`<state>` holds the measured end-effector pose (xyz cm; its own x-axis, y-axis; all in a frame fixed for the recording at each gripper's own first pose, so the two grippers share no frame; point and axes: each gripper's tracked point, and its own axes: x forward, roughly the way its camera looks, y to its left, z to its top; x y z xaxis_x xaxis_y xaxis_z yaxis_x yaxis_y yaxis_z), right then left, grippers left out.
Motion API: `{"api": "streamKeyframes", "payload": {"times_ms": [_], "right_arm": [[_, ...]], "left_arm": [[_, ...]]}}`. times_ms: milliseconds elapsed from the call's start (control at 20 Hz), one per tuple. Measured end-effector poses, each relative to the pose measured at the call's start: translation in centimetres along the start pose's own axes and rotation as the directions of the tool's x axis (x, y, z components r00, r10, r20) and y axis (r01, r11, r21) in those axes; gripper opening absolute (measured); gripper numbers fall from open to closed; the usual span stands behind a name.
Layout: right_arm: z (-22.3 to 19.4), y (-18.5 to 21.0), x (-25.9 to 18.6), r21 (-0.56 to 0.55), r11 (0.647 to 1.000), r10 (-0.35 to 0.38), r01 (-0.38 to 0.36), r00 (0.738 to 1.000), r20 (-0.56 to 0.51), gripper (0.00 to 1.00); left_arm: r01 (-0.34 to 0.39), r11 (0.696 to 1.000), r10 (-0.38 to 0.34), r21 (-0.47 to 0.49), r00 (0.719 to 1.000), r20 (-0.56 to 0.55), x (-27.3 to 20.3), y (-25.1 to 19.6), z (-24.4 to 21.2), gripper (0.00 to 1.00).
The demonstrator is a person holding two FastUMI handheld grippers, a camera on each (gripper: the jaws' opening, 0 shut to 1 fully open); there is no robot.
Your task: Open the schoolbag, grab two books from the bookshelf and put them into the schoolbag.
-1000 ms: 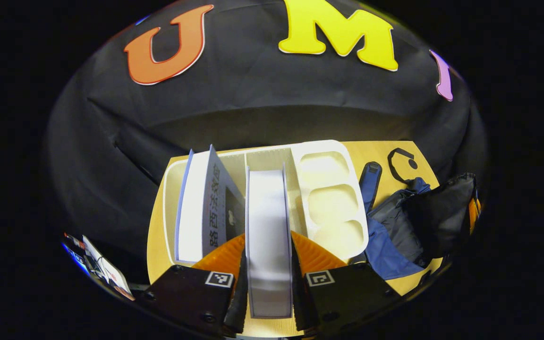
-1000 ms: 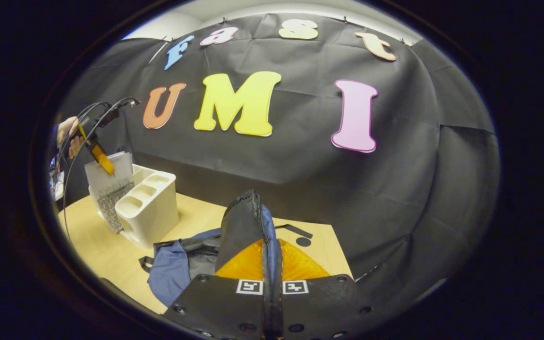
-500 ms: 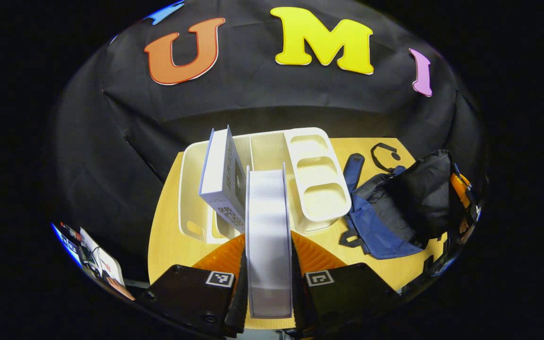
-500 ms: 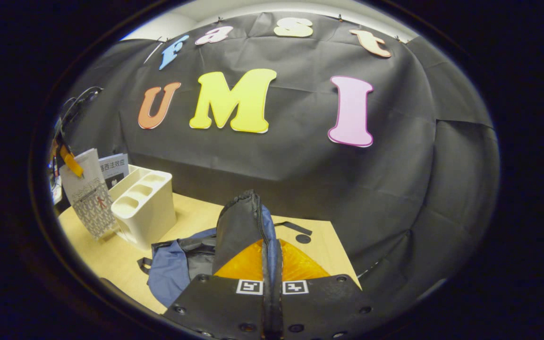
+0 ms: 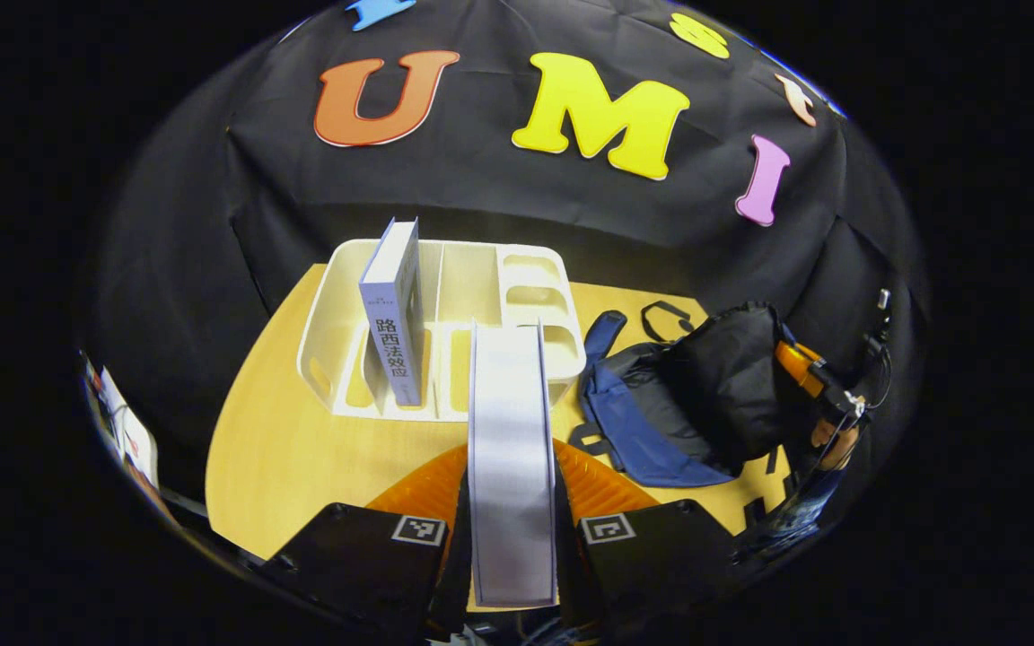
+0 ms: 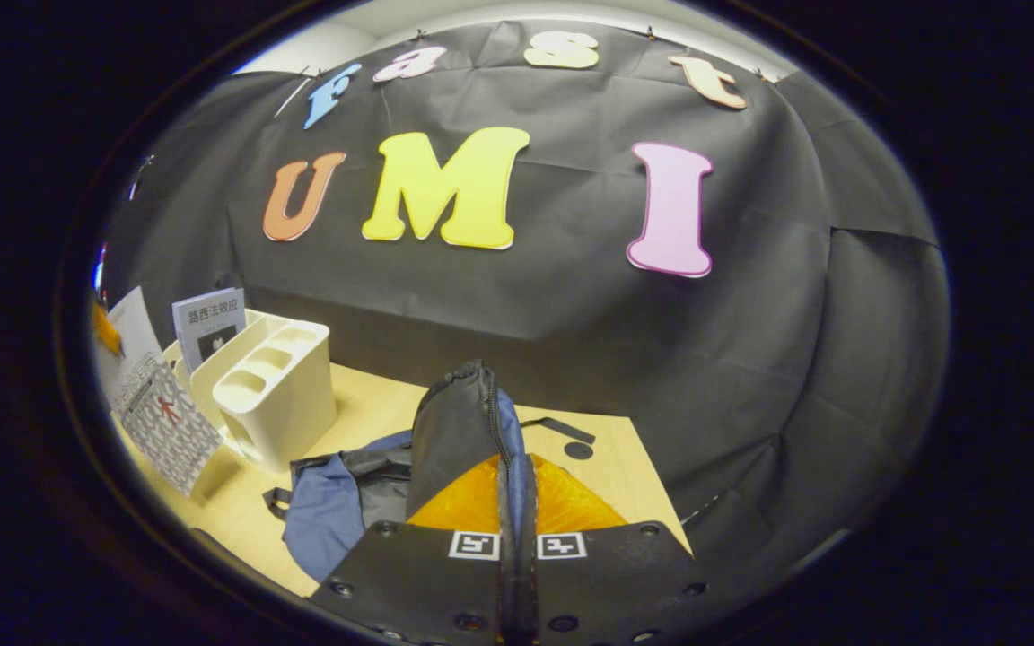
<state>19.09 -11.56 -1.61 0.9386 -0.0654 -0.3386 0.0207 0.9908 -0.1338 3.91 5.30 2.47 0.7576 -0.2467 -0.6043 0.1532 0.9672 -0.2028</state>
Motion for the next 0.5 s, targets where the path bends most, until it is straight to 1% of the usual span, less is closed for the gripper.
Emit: {"api": "streamKeyframes", "payload": {"times_ms": [50, 100, 200, 250, 300, 400, 500], "right_arm": [[0.2, 0.1, -0.1, -0.005, 1.000, 0.002, -0.002, 1.000, 0.004, 0.00], [0.4, 0.2, -0.2, -0.004, 1.000, 0.010, -0.010, 1.000, 0.008, 0.00], [0.6, 0.3, -0.4, -0.001, 1.000, 0.021, -0.021, 1.000, 0.016, 0.00], [0.6, 0.1, -0.4, -0.003, 1.000, 0.019, -0.019, 1.000, 0.019, 0.00], [0.6, 0.0, -0.3, -0.003, 1.000, 0.015, -0.015, 1.000, 0.021, 0.00], [0.4, -0.4, -0.2, 0.000, 1.000, 0.002, -0.002, 1.000, 0.013, 0.00], [0.2, -0.9, 0.0, 0.000, 1.000, -0.013, 0.013, 1.000, 0.006, 0.01]], "left_arm": [[0.026, 0.999, -0.025, -0.036, 1.000, 0.017, -0.1, -0.7, -0.2, 0.41], [0.058, 0.995, -0.057, -0.079, 0.998, 0.023, -0.1, -1.4, -0.6, 0.44], [0.128, 0.978, -0.125, -0.166, 0.992, 0.032, 0.4, -3.2, -1.3, 0.44], [0.152, 0.969, -0.149, -0.196, 0.988, 0.030, 0.8, -3.9, -1.5, 0.41], [0.173, 0.960, -0.170, -0.220, 0.985, 0.033, 1.5, -4.5, -1.5, 0.41], [0.206, 0.935, -0.196, -0.290, 0.979, 0.063, 2.8, -5.2, -1.2, 0.41], [0.226, 0.907, -0.206, -0.354, 0.974, 0.095, 4.2, -6.3, -0.8, 0.41]]}}
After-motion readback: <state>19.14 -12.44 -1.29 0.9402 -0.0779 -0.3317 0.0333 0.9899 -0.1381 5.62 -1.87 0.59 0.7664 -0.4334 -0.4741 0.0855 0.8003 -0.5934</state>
